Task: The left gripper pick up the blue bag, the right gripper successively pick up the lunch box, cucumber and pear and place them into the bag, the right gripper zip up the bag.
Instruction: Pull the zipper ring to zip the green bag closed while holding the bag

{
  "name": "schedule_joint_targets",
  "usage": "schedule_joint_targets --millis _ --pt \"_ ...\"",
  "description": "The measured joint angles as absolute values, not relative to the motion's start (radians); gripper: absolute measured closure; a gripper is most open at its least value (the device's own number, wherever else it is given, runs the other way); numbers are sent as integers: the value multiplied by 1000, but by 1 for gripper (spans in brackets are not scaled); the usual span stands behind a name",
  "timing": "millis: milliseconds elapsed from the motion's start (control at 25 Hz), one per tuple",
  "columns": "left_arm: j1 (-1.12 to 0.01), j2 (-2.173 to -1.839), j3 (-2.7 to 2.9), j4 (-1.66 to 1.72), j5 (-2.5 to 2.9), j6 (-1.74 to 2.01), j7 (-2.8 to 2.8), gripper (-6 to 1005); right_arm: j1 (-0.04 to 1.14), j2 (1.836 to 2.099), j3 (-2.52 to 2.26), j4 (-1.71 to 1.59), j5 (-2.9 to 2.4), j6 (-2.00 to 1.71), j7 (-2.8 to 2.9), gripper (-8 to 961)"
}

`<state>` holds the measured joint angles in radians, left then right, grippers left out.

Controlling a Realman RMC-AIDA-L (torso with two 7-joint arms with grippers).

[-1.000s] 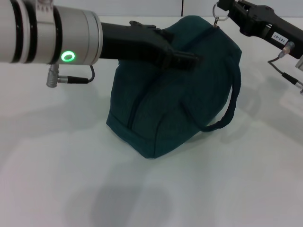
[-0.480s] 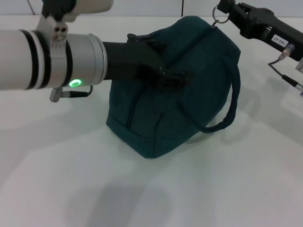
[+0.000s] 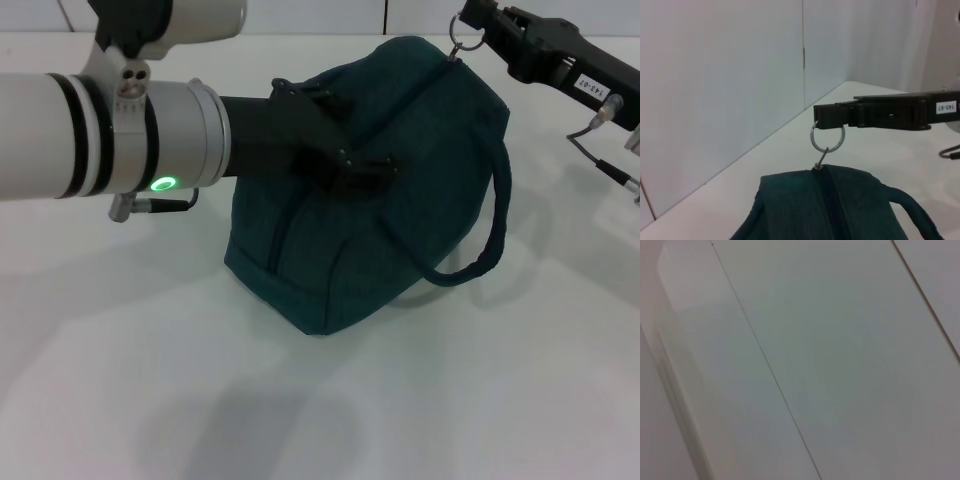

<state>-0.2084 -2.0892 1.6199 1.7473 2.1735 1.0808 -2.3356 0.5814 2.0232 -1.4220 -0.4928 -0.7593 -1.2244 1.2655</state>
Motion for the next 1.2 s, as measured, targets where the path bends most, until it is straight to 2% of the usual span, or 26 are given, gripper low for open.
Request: schedule_joint_targets --millis 480,1040,1200 --pt "-209 -2089 1650 1746 2240 1079 -2315 376 582 2023 -1420 -492 -759 -1224 1265 936" --pt "-208 -2088 1645 1771 2243 1071 -2313 958 583 2020 -1418 -492 -759 -1220 1265 937" --pt "-197 -2088 1613 1804 2221 1070 -2314 935 582 2019 -1417 -492 -759 -1221 1265 937"
